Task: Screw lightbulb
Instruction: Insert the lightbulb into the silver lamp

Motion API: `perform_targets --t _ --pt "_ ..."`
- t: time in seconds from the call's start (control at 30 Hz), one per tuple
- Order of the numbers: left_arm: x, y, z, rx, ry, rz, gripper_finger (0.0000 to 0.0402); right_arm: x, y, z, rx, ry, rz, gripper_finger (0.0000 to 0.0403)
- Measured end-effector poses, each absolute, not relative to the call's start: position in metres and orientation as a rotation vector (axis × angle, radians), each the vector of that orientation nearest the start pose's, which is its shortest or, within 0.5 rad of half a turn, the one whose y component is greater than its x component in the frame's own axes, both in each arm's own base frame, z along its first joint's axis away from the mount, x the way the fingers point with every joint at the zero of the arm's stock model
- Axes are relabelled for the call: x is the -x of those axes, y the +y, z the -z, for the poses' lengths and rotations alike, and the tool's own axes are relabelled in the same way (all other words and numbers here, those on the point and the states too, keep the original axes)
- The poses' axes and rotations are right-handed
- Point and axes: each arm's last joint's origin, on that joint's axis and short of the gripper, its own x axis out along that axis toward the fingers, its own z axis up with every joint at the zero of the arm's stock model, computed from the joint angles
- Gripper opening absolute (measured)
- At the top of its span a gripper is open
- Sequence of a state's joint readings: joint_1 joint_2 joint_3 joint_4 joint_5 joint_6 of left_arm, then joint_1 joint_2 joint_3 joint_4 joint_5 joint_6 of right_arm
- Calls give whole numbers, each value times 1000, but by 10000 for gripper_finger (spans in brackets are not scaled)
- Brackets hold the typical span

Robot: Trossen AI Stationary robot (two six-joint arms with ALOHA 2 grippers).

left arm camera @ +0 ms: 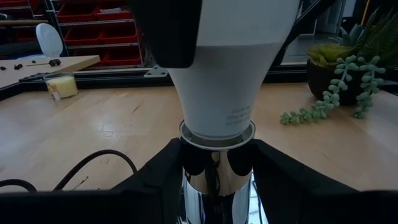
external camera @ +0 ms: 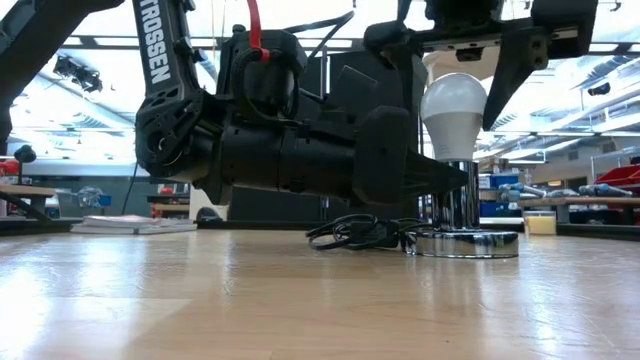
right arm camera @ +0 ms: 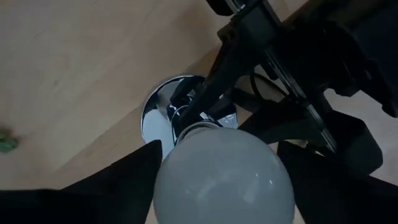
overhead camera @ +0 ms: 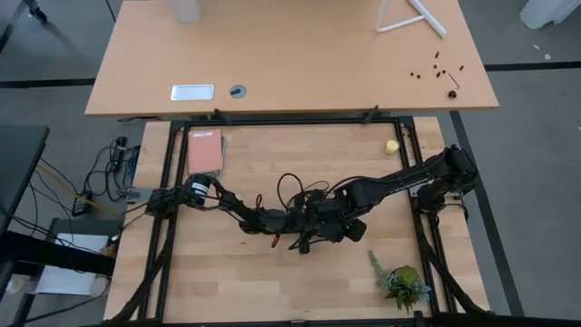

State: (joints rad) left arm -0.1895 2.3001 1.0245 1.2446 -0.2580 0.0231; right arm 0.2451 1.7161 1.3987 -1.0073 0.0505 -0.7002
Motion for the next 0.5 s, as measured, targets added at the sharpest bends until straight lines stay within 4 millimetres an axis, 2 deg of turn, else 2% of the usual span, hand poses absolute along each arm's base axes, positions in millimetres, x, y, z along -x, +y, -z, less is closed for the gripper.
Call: perform_targets --t 0.23,0.5 --pt "-414 -72 -80 -30 31 -67 171 -324 79 -252 776 1214 -615 275" --pt "-414 -72 -81 -6 30 -86 171 -323 79 -251 626 1263 -493 279"
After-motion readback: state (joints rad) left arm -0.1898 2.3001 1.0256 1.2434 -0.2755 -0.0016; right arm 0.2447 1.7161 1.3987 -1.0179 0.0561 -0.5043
